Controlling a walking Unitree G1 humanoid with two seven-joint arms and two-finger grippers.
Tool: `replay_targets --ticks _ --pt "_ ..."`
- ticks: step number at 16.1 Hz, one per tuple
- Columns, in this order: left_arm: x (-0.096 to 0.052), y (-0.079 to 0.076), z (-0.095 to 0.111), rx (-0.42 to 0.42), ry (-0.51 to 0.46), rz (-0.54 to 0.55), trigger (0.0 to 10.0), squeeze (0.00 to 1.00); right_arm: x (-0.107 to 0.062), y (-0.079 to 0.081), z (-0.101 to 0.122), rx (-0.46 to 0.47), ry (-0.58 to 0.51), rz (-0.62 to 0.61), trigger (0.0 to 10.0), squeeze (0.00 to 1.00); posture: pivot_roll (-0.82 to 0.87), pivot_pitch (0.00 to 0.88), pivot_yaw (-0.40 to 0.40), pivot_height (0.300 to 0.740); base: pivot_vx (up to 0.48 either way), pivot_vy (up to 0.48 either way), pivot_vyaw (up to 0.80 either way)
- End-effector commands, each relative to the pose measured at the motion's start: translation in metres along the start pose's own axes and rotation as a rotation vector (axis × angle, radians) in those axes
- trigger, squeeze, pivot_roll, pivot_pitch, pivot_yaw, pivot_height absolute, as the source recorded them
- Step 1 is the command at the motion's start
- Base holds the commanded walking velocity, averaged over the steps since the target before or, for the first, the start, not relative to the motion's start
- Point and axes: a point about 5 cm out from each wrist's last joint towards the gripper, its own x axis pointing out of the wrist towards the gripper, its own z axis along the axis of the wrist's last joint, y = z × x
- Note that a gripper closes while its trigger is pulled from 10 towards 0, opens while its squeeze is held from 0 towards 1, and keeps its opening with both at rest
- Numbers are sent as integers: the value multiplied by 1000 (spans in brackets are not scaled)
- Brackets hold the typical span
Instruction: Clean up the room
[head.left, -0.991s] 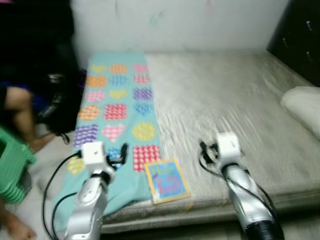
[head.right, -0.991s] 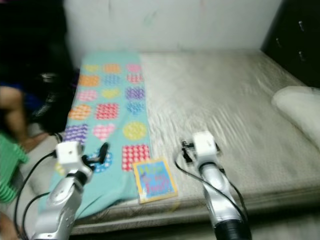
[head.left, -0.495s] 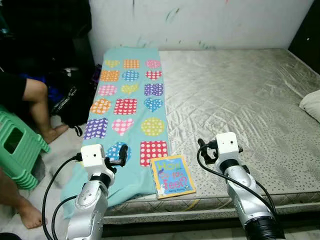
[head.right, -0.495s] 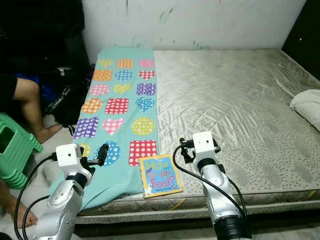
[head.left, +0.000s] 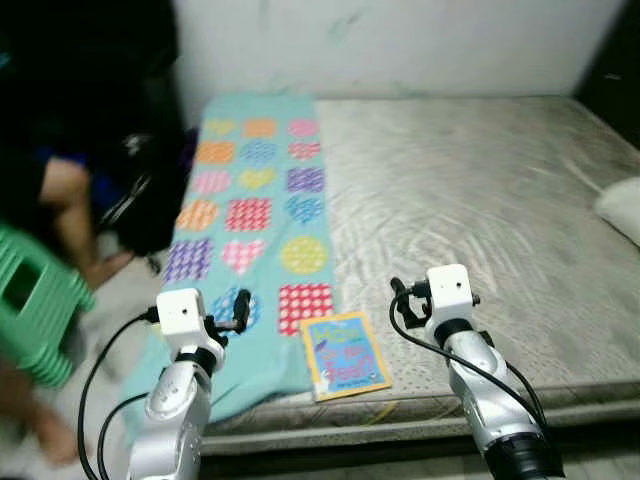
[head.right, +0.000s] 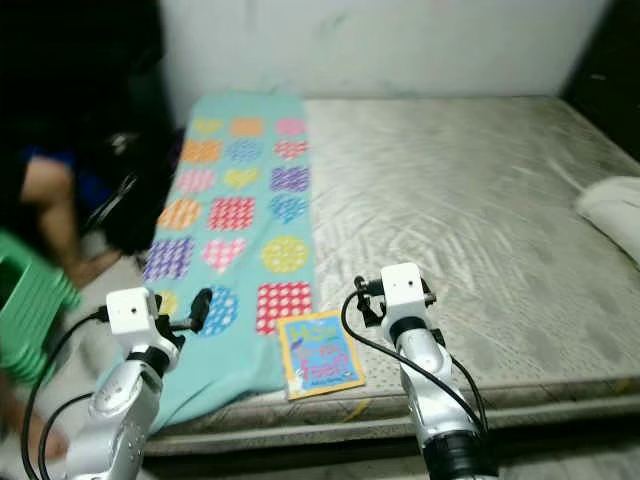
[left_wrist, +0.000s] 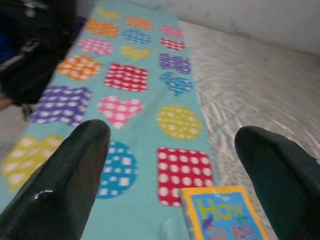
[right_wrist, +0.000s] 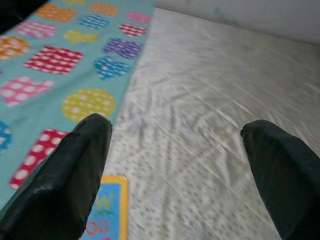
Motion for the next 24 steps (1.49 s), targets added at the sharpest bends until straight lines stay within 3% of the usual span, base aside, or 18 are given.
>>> replay_targets --ticks 1,7,19,24 --pt "2 -2 2 8 -3 -11 10000 0 1 -3 -1 7 10 -8 10000 0 -94 0 -12 740 0 0 -800" --pt "3 -3 3 9 -10 -12 10000 0 3 -3 0 3 9 -1 10000 0 -92 0 -15 740 0 0 -709" --pt "2 -2 2 -23 -9 -7 10000 0 3 -1 0 -3 8 9 10000 0 -95 0 -13 740 0 0 0" --pt "1 -2 1 -23 -6 -7 10000 0 2 -2 0 -4 7 7 10000 0 -96 0 -14 740 0 341 0"
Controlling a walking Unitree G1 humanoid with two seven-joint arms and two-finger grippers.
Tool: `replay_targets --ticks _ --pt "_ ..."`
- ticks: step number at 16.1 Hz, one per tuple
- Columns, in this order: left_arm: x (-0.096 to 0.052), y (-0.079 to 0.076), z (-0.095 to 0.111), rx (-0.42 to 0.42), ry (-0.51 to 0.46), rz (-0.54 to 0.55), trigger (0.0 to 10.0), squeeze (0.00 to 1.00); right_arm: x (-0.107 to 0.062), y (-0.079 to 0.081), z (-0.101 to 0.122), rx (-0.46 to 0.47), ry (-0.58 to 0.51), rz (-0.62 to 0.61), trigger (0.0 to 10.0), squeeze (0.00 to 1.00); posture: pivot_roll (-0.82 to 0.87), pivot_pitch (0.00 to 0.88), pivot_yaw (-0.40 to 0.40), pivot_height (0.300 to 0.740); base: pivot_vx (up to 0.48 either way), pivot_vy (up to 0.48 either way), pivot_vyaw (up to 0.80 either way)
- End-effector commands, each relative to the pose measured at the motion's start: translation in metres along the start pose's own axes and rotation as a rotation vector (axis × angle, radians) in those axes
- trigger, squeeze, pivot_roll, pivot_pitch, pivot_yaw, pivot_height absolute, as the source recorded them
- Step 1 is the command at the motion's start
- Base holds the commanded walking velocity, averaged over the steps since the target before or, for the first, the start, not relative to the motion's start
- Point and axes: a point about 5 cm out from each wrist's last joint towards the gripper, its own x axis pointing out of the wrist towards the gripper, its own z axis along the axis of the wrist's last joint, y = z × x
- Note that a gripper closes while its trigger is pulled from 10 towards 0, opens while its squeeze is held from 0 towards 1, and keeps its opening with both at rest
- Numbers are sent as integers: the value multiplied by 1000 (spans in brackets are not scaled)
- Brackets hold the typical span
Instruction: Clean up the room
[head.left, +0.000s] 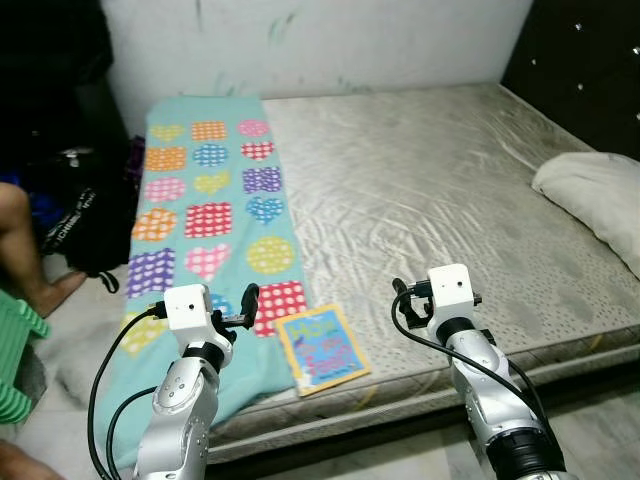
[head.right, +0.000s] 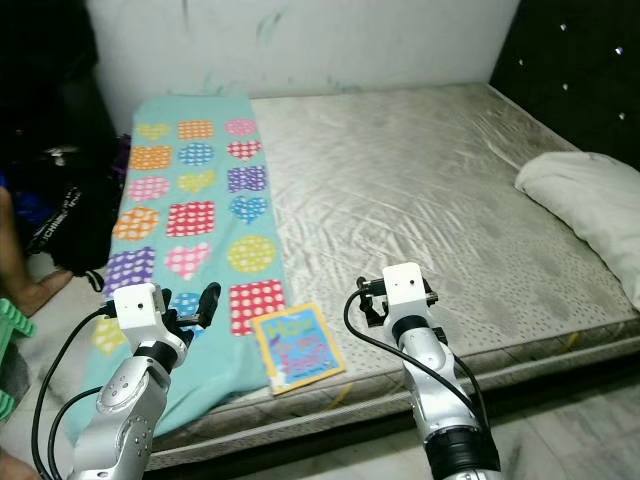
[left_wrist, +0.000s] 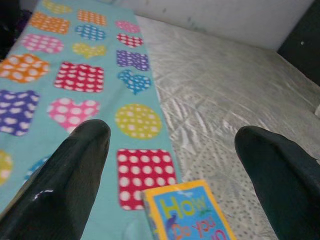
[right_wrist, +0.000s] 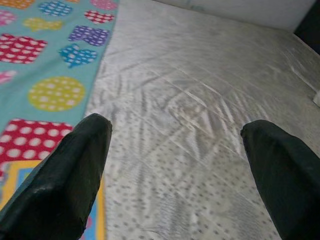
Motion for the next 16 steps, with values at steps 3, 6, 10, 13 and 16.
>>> replay_targets --ticks 3,6,10,13,16 --pt "-2 5 -1 10 12 21 10000 0 1 1 2 6 -5 2 10000 0 -96 0 -15 740 0 199 0" --pt "-2 4 -1 11 13 21 10000 0 1 1 2 4 -6 3 10000 0 -97 0 -15 740 0 0 0" --pt "-2 4 -1 11 15 22 10000 0 0 1 2 0 -8 2 10000 0 -98 0 -16 740 0 0 0" --pt "-2 5 -2 6 17 26 10000 0 1 0 1 6 6 -4 10000 0 -98 0 -16 740 0 0 -458" --pt "-2 5 -2 4 18 30 10000 0 2 0 1 5 3 -3 10000 0 -98 0 -16 740 0 82 -800"
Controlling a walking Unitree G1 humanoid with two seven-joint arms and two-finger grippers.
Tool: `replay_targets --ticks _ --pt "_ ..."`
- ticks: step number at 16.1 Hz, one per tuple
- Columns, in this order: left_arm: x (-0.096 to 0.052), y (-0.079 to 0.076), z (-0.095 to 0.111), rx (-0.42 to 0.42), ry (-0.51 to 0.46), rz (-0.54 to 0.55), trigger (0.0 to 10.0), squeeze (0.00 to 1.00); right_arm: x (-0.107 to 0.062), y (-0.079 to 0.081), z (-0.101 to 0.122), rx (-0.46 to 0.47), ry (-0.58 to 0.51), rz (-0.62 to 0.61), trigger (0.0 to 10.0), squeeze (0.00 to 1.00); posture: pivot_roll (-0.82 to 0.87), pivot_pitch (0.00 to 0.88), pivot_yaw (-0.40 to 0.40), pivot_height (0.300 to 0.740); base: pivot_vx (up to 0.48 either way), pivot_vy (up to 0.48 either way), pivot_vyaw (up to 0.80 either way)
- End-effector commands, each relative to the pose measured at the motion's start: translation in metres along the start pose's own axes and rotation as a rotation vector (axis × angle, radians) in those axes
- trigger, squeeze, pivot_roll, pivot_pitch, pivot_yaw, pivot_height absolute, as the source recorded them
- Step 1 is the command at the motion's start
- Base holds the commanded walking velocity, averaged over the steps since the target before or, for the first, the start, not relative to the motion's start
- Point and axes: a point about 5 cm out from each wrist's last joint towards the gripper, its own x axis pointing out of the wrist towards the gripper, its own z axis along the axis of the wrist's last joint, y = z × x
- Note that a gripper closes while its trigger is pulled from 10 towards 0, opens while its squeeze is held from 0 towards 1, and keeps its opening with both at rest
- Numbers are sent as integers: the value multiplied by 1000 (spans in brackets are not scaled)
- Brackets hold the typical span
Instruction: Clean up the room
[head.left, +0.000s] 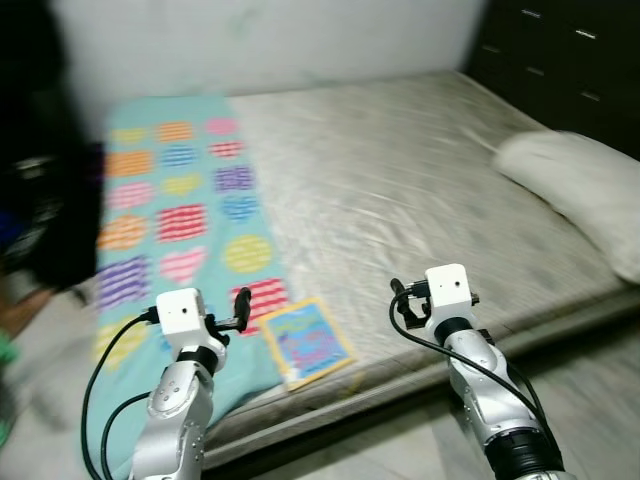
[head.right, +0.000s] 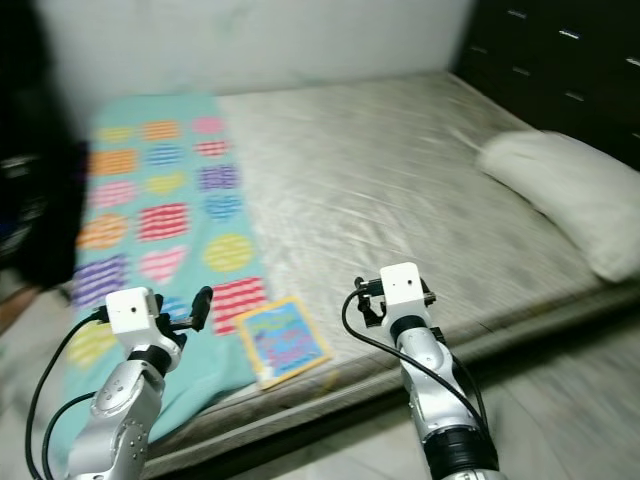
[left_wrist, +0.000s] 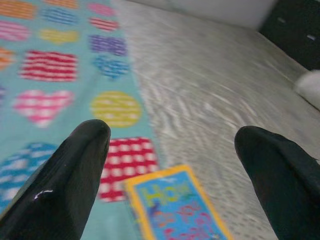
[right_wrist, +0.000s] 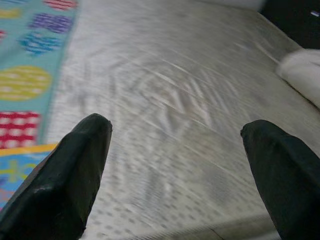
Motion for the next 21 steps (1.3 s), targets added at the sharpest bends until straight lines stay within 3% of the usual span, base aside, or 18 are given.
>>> replay_targets --ticks 1,8,18,21 --pt "0 0 0 6 6 -1 10000 0 1 0 1 7 2 -5 10000 0 -98 0 -16 740 0 0 -681" --pt "0 -1 0 9 8 0 10000 0 1 0 2 1 -5 0 10000 0 -97 0 -17 740 0 0 -58" --pt "0 -1 2 10 -6 -1 10000 0 3 -2 6 -7 -22 -1 10000 0 -95 0 -18 740 0 475 0" --pt "0 3 9 -6 -46 3 10000 0 6 -5 15 3 -58 -10 10000 0 -95 0 -17 740 0 0 0"
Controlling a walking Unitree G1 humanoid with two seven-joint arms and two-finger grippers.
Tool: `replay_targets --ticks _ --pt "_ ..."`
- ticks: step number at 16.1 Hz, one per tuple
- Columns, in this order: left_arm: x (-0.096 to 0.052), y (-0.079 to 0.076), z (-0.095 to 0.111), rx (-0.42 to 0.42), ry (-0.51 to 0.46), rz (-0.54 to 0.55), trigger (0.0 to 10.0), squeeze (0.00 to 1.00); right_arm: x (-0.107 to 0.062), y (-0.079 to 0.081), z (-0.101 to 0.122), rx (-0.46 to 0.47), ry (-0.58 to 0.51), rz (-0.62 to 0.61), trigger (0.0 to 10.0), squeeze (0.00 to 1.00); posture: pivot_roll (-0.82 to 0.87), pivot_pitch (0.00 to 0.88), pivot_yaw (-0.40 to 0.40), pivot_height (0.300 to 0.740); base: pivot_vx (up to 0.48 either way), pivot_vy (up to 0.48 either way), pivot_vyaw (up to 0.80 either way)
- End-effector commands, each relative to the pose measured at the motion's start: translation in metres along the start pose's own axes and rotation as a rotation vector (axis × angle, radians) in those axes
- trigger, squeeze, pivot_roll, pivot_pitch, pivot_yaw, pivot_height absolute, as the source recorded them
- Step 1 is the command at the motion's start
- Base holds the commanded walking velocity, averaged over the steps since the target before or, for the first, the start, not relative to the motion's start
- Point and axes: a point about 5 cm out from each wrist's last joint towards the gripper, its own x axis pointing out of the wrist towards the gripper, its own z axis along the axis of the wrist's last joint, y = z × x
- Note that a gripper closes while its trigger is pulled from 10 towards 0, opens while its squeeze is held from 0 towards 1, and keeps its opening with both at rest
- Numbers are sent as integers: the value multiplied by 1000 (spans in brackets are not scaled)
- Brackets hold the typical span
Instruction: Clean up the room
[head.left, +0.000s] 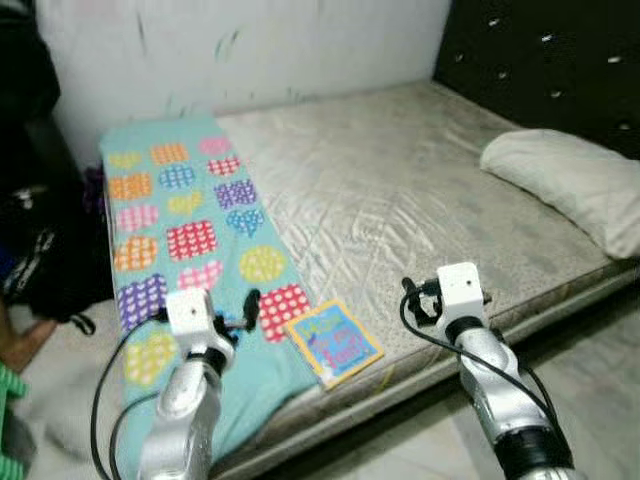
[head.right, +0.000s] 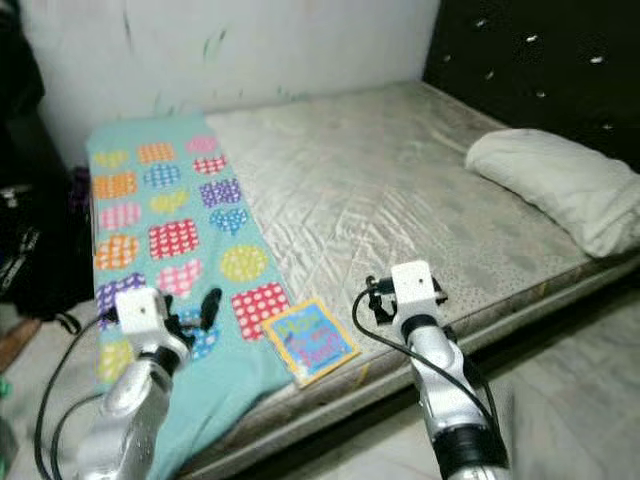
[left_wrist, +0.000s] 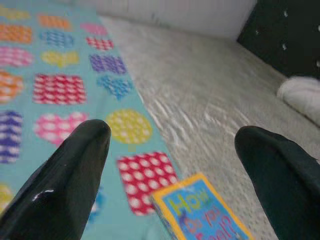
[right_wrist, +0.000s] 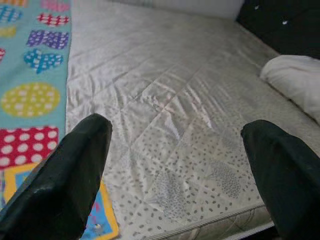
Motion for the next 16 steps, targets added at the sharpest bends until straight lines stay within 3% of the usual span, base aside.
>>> replay_targets --ticks 1,9,16 --pt "-1 6 4 -8 -17 20 10000 0 6 2 16 7 -57 10 10000 0 -97 0 -16 740 0 0 0" --pt "0 9 6 -30 -36 32 10000 0 7 6 22 5 -91 29 10000 0 -99 0 -17 740 0 0 0" --pt "-1 6 6 -49 -43 7 10000 0 5 7 21 1 -92 38 10000 0 -100 0 -18 740 322 0 0"
